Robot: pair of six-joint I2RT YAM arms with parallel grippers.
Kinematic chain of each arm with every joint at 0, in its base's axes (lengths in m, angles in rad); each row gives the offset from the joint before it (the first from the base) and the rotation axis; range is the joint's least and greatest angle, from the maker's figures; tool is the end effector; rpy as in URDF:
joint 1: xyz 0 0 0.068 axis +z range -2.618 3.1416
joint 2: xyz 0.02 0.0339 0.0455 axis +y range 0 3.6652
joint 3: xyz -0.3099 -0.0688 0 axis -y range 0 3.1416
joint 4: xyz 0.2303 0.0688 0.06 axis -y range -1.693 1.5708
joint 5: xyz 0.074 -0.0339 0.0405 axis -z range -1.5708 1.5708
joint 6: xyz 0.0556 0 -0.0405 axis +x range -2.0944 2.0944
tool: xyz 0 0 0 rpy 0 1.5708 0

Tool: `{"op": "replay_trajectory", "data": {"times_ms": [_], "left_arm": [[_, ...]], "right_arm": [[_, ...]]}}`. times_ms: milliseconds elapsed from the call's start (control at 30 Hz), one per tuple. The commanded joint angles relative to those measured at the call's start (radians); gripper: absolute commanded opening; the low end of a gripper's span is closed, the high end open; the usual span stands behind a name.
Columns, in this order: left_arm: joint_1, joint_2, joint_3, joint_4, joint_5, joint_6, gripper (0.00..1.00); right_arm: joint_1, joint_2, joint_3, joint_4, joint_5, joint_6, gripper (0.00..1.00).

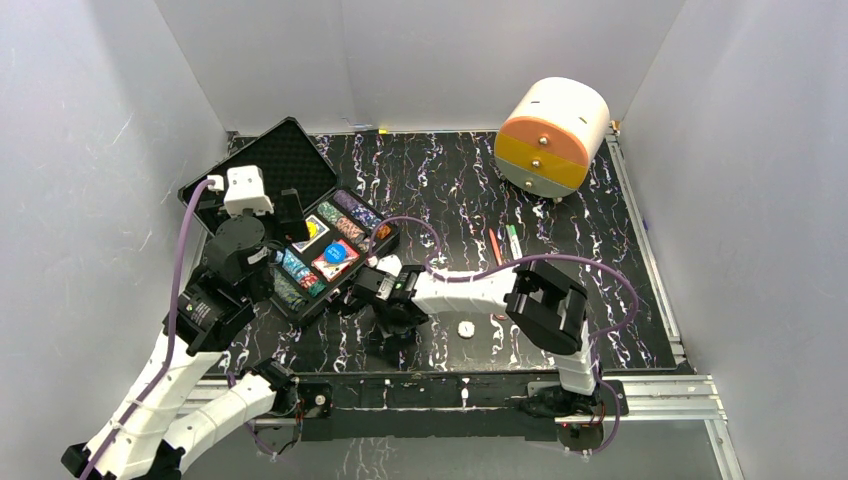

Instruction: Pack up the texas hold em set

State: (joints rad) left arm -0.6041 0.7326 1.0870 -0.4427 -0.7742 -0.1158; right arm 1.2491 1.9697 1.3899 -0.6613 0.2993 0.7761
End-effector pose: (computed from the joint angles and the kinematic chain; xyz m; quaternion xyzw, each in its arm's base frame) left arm 0.1028 -0.0237 0.4469 -0.0822 0.7244 0.0404 0.6833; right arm 0.1443 0.3810 0.2028 -0.2048 0.9540 0.0597 0.2107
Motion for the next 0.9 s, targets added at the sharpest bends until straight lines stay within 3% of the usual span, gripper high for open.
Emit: {"op": "replay_trajectory", "data": {"times_ms": [0,233,433,533,867], "left_arm": [[0.003,0.005,0.009,-0.007,0.002,-0.013,0.96],[0.003,0.004,0.007,-0.027,0.017,-0.033,0.97],[0.002,0.012,-0.006,-0.136,0.147,-0.166,0.99],[0.003,-0.008,-0.069,-0.122,0.298,-0.213,0.98],[0.002,0.012,-0.248,-0.055,0.607,-0.423,0.98]], "right_arm": [[-0.023,0.012,-0.043,0.032,-0.031,0.013,0.58],[-0.023,0.049,-0.012,-0.040,0.016,0.024,0.34],[-0.027,-0.084,-0.057,0.019,0.076,0.043,0.33],[-0.036,-0.168,-0.087,0.053,0.092,0.058,0.34],[-0.162,-0.411,-0.250,0.210,0.013,0.132,0.36]]}}
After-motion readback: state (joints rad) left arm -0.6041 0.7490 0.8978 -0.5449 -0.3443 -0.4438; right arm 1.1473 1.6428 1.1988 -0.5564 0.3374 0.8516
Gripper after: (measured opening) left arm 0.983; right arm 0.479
